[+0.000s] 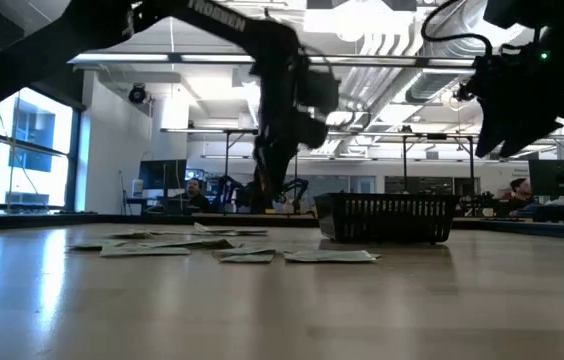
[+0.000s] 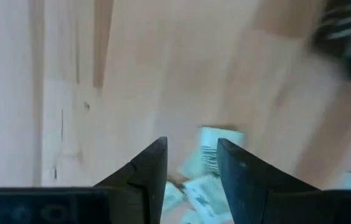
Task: Pick and place Stevia / Truvia into bins
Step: Put the green stevia packet into the black bin
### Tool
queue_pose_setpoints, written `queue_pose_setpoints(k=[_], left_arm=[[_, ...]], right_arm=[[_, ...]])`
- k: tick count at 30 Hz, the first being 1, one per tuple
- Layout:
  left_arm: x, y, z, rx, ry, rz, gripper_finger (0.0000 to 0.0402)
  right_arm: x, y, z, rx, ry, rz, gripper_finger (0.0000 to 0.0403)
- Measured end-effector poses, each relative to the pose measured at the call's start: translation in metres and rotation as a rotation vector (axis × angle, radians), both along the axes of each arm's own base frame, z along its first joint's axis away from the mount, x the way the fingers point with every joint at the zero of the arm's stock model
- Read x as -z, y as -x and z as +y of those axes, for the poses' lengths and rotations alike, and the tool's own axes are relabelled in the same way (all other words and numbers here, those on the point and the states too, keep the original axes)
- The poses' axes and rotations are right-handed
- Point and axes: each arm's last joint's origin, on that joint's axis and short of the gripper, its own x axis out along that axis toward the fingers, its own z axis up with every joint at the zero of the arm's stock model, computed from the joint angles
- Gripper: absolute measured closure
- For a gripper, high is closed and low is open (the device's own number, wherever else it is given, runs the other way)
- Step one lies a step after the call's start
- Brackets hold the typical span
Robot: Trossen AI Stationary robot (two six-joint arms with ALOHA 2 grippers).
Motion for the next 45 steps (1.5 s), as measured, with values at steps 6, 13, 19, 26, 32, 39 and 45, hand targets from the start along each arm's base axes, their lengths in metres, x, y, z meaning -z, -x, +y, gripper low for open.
queue_pose_setpoints(k=[6,13,19,26,32,39,45], left_arm=[[0.010,0.008,-0.017,0.045,0.005,-0.056,0.0231],[0.009,0.032,-0.038,0.008,-0.033,-0.172,0.0231],[0.034,0.054,-0.043,0.040,-0.055,-0.212,0.0231],[0.053,0.055,-0.042,0.081,-0.141,-0.254,0.0231],[0.056,0.060,-0.044,0.153,-0.173,-0.190,0.0203],[0.059,0.057,-0.043,0.188,-0.189,-0.245,0.0137],[0.062,0.055,-0.046,0.240,-0.099,-0.279,0.0131]], right_arm=[[-0.025,-0.008,0.000,-0.058,0.058,-0.042,0.0153],[-0.053,-0.012,-0.004,-0.089,0.148,-0.071,0.0153],[-0.056,-0.013,-0.004,-0.107,0.147,-0.067,0.0153],[-0.055,-0.013,-0.004,-0.093,0.111,-0.089,0.0153],[-0.055,-0.014,-0.003,-0.082,0.088,-0.102,0.0153],[-0.055,-0.014,-0.004,-0.079,0.090,-0.103,0.0153],[-0.055,-0.014,-0.004,-0.075,0.094,-0.104,0.0153]])
